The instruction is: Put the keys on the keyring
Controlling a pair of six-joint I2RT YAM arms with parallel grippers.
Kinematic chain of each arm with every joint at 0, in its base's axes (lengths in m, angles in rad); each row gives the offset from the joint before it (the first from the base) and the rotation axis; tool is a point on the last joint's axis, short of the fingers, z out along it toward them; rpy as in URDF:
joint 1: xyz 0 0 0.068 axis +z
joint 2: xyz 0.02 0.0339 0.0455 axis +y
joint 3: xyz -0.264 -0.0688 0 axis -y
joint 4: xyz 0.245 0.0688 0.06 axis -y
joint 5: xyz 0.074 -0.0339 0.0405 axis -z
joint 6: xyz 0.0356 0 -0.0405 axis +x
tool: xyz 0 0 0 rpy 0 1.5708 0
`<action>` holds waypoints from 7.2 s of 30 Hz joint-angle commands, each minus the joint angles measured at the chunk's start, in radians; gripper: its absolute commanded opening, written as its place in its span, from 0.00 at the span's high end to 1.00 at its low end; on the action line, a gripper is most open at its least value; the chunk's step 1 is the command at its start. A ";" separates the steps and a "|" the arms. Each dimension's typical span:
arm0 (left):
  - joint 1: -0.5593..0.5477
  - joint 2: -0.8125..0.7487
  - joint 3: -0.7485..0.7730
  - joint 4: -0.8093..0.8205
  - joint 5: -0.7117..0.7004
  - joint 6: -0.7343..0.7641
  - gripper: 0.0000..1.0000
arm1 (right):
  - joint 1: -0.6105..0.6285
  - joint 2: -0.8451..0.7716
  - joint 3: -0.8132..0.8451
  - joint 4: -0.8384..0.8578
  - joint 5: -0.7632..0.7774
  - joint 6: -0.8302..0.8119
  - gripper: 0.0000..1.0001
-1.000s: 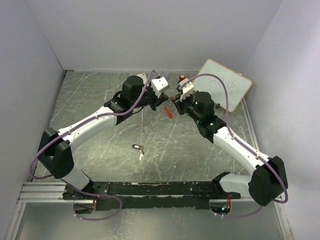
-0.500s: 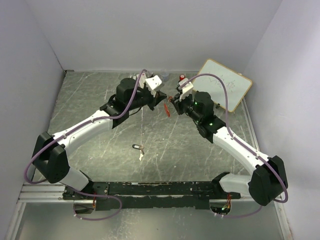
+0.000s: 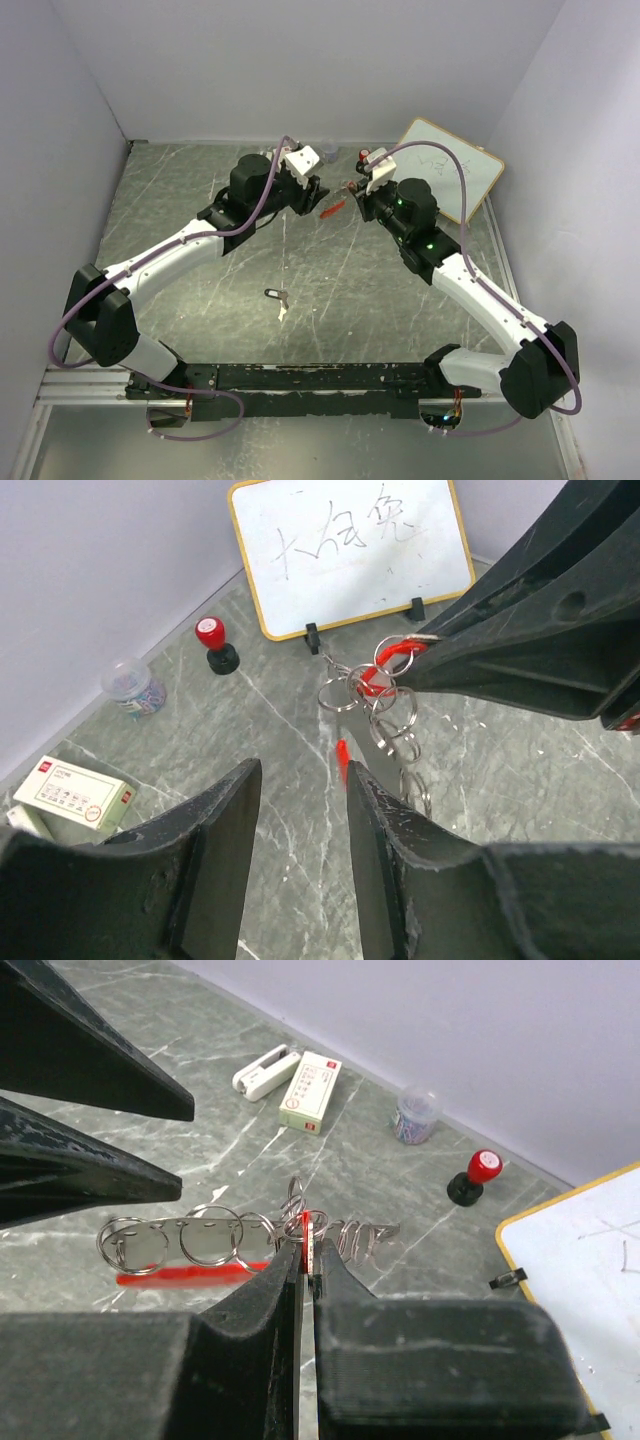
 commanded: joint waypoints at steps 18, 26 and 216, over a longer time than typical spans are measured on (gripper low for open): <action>0.007 -0.026 -0.009 0.138 0.114 0.089 0.47 | -0.001 -0.007 0.055 -0.057 -0.110 -0.109 1.00; 0.009 -0.027 -0.032 0.122 0.312 0.152 0.47 | -0.001 -0.050 0.002 -0.015 -0.178 -0.211 1.00; -0.008 0.039 -0.031 0.154 0.290 0.064 0.57 | 0.000 -0.083 -0.070 0.088 -0.283 -0.320 1.00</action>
